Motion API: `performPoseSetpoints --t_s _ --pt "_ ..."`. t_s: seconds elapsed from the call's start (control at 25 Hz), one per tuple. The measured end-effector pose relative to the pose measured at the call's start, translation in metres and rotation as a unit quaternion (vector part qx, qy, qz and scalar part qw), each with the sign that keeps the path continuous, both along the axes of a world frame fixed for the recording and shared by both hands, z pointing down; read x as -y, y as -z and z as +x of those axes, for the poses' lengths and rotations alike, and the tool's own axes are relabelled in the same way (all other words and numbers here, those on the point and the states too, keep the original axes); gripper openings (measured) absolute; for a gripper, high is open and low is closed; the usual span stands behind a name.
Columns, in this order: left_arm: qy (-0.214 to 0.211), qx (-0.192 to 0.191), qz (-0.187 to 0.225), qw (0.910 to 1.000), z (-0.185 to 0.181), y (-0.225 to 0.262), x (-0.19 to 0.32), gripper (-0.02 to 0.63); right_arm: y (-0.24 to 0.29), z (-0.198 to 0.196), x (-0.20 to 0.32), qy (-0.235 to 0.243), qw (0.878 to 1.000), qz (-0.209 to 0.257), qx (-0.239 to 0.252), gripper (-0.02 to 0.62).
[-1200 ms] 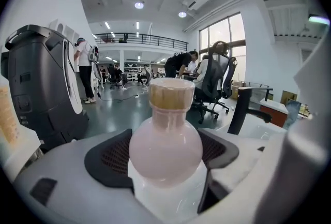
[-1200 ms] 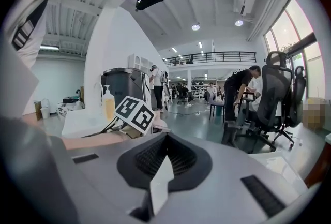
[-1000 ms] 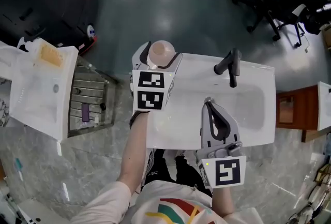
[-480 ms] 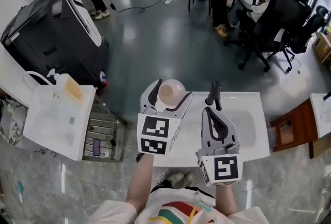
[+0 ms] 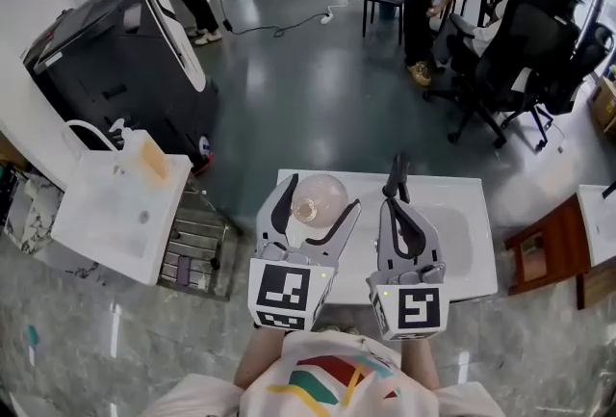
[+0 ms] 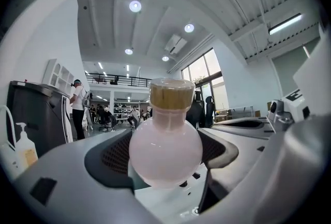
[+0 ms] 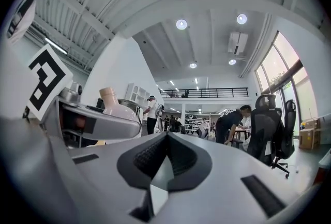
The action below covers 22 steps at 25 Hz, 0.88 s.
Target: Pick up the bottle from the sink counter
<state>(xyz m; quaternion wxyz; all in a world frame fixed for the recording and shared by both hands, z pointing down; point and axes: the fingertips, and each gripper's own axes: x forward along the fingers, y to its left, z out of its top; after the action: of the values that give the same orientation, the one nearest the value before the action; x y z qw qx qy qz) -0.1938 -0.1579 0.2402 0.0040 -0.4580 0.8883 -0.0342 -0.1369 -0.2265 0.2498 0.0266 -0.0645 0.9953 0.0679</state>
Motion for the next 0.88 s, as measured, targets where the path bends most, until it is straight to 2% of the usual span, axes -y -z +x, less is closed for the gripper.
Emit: performPoseSetpoints --t_s 0.16,0.36,0.76,0.88 --pt "0.022 0.014 0.024 0.9994 0.012 0.002 -0.017 0.391 0.001 0.006 0.000 0.009 1.000 0.003 0.006 0.012" --pt "0.036 0.036 0.027 0.9983 0.018 0.006 -0.021 0.391 0.010 0.011 0.000 0.016 1.000 0.012 0.024 0.012" --pt "0.044 0.040 0.025 0.9980 0.023 0.010 -0.028 0.391 0.011 0.017 -0.008 0.019 0.999 0.019 0.020 0.012" --pt "0.044 0.039 0.035 0.9976 0.025 0.013 -0.028 0.391 0.011 0.019 -0.008 0.018 0.999 0.019 0.020 0.012"
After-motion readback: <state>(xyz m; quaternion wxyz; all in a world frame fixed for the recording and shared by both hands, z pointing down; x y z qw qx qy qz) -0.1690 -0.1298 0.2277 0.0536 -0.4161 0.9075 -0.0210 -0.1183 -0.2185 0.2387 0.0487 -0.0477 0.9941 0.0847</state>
